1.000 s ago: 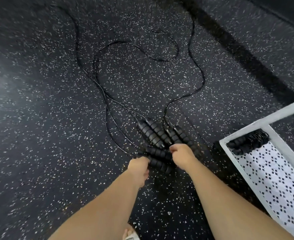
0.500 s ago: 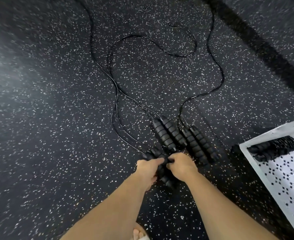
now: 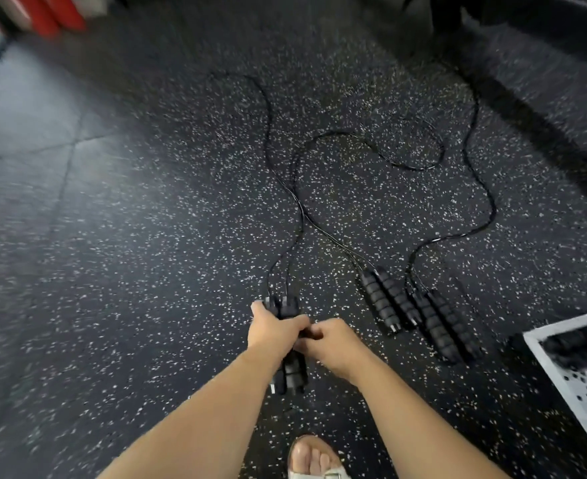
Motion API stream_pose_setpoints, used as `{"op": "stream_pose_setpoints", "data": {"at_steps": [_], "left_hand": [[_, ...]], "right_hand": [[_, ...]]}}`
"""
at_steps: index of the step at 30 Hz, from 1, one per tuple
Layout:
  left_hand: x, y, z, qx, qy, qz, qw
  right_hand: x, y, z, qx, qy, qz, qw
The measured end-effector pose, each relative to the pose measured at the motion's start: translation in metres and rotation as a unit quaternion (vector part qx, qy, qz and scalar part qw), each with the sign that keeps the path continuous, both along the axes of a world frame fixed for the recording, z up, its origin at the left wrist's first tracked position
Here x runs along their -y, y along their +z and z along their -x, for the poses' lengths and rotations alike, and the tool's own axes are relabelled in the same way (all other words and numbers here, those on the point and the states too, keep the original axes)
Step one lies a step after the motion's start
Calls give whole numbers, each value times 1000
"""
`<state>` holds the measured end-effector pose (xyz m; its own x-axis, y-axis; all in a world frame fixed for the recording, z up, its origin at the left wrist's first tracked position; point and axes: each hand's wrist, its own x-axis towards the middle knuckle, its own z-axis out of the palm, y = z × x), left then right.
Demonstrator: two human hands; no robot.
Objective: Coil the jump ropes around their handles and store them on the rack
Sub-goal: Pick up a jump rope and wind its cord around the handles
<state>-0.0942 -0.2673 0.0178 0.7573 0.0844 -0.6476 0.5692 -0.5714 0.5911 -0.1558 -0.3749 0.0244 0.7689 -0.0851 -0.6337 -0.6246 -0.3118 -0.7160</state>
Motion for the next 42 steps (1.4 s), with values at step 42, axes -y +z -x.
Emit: {"op": "stream_pose_setpoints", "data": {"at_steps": [42], "left_hand": [[-282,294,-26,136,381,421,812]], "right_hand": [[-141,207,-65,131,184,198,954]]}}
